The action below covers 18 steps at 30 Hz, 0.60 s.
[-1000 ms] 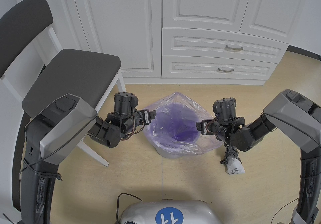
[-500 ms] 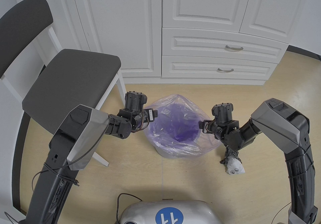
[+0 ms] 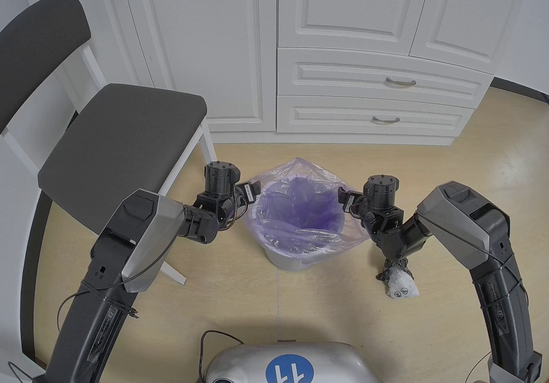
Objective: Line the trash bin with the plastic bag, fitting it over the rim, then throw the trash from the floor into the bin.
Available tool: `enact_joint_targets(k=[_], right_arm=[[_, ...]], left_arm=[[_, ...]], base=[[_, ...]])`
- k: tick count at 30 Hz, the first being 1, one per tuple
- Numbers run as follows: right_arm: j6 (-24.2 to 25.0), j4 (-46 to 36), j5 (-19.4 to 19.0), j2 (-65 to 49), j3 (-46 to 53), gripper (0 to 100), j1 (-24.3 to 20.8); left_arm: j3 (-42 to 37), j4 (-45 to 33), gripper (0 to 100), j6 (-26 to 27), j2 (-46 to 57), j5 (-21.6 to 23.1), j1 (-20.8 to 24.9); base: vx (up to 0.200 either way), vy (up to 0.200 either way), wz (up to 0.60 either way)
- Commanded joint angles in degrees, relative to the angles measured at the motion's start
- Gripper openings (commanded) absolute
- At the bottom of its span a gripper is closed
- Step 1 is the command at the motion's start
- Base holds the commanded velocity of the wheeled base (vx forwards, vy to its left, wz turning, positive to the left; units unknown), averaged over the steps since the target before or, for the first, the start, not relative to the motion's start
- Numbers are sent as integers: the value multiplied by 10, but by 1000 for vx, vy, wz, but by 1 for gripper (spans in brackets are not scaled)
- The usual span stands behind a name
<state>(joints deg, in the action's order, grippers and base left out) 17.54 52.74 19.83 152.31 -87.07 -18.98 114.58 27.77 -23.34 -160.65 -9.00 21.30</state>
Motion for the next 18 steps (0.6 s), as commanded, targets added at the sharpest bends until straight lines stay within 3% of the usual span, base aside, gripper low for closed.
enact_joint_targets(k=[1, 10, 16, 18], right_arm=[[-1, 2, -1, 23, -11, 100, 3], [0, -4, -6, 43, -39, 100, 14], [-2, -4, -10, 32, -11, 100, 14], [-3, -4, -29, 10, 29, 100, 11]], left_arm=[[0, 0, 100, 0, -7, 3, -1], [0, -7, 100, 0, -9, 47, -13], [0, -24, 100, -1, -6, 45, -13], [0, -39, 100, -2, -1, 42, -10]], base=[[0, 0, 0], [0, 0, 0], [0, 0, 0], [0, 0, 0]])
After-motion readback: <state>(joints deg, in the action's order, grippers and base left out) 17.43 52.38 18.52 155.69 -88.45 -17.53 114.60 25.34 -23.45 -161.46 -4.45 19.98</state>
